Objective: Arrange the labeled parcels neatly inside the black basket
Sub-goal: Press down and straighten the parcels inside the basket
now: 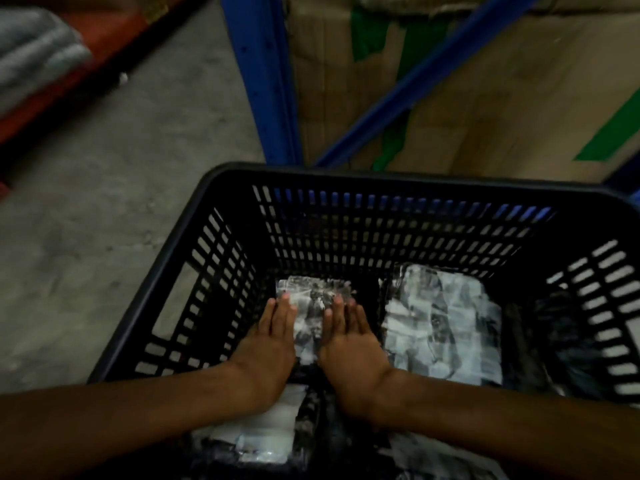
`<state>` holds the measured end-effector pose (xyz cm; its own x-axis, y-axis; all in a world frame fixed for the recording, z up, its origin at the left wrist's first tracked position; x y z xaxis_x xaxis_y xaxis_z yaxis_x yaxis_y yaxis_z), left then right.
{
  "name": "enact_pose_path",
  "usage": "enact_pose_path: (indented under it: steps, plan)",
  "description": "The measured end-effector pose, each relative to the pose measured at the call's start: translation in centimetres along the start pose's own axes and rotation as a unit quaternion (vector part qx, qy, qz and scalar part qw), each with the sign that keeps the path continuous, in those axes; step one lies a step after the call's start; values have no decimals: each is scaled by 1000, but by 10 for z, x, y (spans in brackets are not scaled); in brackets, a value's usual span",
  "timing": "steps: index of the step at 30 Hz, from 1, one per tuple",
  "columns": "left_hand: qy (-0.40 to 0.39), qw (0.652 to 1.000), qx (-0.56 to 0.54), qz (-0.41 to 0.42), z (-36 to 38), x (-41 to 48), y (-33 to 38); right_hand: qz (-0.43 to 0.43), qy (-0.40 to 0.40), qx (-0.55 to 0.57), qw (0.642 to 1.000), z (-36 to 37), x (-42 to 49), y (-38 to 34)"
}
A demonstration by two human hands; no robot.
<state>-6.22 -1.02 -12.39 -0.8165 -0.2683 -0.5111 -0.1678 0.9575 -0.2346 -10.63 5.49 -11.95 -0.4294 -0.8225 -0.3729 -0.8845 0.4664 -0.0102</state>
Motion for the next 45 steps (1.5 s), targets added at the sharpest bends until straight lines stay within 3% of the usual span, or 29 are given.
enact_pose_path:
  steps: [2, 4, 6, 8, 10, 13, 15, 16, 18, 23, 28, 31, 33, 37, 40, 42, 45]
  plan:
    - [9, 996, -91, -4, -20, -4, -12, -7, 14, 72, 997, -19, -6, 11]
    - [66, 981, -185, 0, -53, -6, -24, -6, 62, 201, 978, -50, -14, 29]
    - [118, 964, -237, 6, -89, -5, -44, 11, 105, 312, 944, -78, -20, 55]
    - [109, 939, -325, -23, -112, -6, -73, 45, 92, 454, 885, -93, -25, 80]
    - [97, 872, -475, -61, -126, -13, -101, 80, 71, 606, 788, -103, -30, 95]
    - [115, 716, -674, -143, -125, -21, -122, 169, 74, 731, 657, -106, -34, 105]
    - [115, 657, -721, -190, -114, -23, -117, 199, 64, 761, 614, -100, -33, 96]
    - [116, 643, -726, -216, -107, -22, -114, 200, 52, 759, 618, -97, -31, 89]
    - [120, 649, -710, -247, -92, -15, -107, 211, 40, 740, 638, -85, -23, 78]
    - [106, 722, -629, -266, -58, 4, -92, 291, 68, 619, 726, -52, 2, 74]
    - [72, 794, -540, -270, -43, 29, -91, 320, 58, 567, 757, -13, 42, 74]
    - [50, 835, -491, -241, -46, 49, -84, 324, 85, 497, 801, -3, 46, 77]
    - [50, 862, -448, -232, -51, 58, -83, 322, 101, 477, 811, -1, 46, 80]
    - [32, 890, -396, -226, -54, 62, -81, 318, 60, 460, 827, -5, 48, 78]
    - [-3, 910, -376, -173, -67, 47, -71, 261, 2, 433, 863, -21, 37, 55]
    - [-27, 940, -327, -88, -81, 22, -59, 156, 29, 393, 906, -48, 17, 34]
    - [-121, 977, -170, 43, -74, -38, -42, -12, 20, 367, 930, -65, -33, -5]
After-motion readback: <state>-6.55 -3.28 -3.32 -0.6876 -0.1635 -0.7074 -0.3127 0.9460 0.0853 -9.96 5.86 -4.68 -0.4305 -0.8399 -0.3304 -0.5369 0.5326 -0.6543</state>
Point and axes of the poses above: each hand's wrist, its own x-axis towards the middle knuckle, its own z-axis out of the palm, y = z × x, the point moved 10 cm from there along x, towards the middle knuckle, and after that the axes turned 8 degrees about y, right-handed, at the moved point
